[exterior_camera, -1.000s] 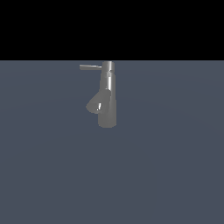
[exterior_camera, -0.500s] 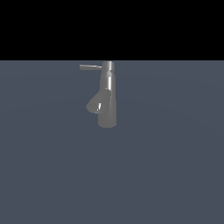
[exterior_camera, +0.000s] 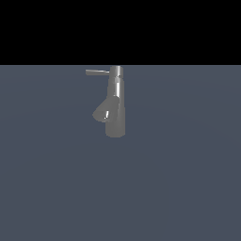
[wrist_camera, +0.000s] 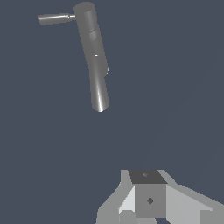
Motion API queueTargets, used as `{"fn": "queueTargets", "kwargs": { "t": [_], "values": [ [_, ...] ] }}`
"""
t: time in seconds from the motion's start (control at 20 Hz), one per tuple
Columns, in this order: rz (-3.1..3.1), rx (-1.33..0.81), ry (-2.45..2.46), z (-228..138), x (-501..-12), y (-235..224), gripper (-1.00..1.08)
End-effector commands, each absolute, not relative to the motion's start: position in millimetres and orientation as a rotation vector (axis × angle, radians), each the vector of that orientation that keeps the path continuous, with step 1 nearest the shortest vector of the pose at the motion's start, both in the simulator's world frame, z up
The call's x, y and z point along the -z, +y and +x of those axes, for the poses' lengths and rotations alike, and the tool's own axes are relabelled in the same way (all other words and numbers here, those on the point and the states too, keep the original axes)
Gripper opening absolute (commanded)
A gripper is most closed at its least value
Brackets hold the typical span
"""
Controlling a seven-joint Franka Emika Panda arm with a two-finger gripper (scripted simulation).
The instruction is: Turn on the faucet by rotating a designated handle.
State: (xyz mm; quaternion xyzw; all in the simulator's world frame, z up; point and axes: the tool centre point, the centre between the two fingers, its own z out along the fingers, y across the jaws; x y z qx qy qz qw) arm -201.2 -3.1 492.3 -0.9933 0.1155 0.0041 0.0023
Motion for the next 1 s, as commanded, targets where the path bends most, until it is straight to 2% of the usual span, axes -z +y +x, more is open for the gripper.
{"fn": "queueTargets", "kwargs": {
  "t": [0.0, 0.95],
  "values": [
    [-3.109, -0.015, 0.439, -186, -493, -1, -1.0],
    [-2.963, -0.03, 1.087, -54, -469, 26, -1.0]
  ]
}}
